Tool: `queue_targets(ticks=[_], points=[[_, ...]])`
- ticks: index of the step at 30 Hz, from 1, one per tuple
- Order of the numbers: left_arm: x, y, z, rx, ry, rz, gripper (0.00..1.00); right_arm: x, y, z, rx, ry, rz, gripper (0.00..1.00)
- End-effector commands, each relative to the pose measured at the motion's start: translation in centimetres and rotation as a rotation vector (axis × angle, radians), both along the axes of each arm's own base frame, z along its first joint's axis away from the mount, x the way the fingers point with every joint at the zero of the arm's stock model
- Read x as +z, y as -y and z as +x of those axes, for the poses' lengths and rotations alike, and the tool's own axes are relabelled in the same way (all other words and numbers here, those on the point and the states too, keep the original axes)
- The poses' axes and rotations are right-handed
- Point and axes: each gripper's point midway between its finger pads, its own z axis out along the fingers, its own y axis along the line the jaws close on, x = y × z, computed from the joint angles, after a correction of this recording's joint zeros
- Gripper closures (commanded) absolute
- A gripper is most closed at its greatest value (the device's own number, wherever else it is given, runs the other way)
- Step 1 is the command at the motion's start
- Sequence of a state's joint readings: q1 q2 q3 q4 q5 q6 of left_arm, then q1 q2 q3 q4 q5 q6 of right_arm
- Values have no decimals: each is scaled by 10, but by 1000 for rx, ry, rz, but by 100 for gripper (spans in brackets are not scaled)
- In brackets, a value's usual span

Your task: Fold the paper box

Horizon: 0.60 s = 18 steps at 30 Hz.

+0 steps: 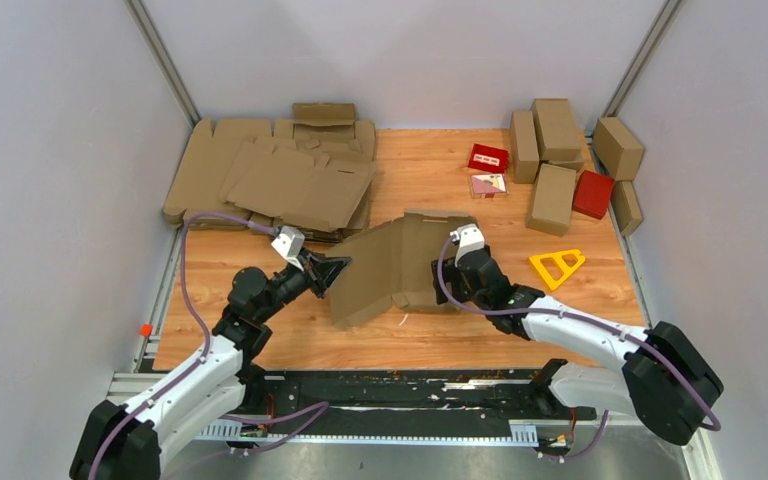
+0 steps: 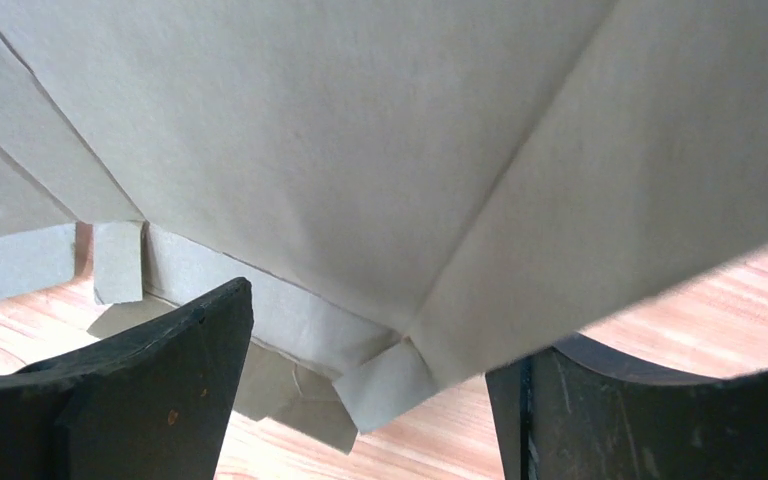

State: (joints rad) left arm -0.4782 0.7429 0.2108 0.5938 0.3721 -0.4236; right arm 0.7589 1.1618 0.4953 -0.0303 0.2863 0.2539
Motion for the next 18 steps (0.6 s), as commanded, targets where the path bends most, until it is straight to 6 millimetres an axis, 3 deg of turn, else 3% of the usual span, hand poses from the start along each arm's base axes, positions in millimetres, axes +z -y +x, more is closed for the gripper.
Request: queue_targets(ticks=[1,5,9,12,18], points=[[24,-3,4,30,78,-15,100,-7,-3,-7,0,-36,21,19],[26,-5,3,38,88,-29,100,-20,-8,-17,11,-114,29,17],[27,-5,2,37,91,-30,100,-26,1,-26,-26,-129,3,15],[28,-4,1,27,95,-32,100,-22,-1,-27,-18,-108,35,27],[30,4,-4,-16,101,-50,100,-19,-6,-22,-35,-102,17,27]])
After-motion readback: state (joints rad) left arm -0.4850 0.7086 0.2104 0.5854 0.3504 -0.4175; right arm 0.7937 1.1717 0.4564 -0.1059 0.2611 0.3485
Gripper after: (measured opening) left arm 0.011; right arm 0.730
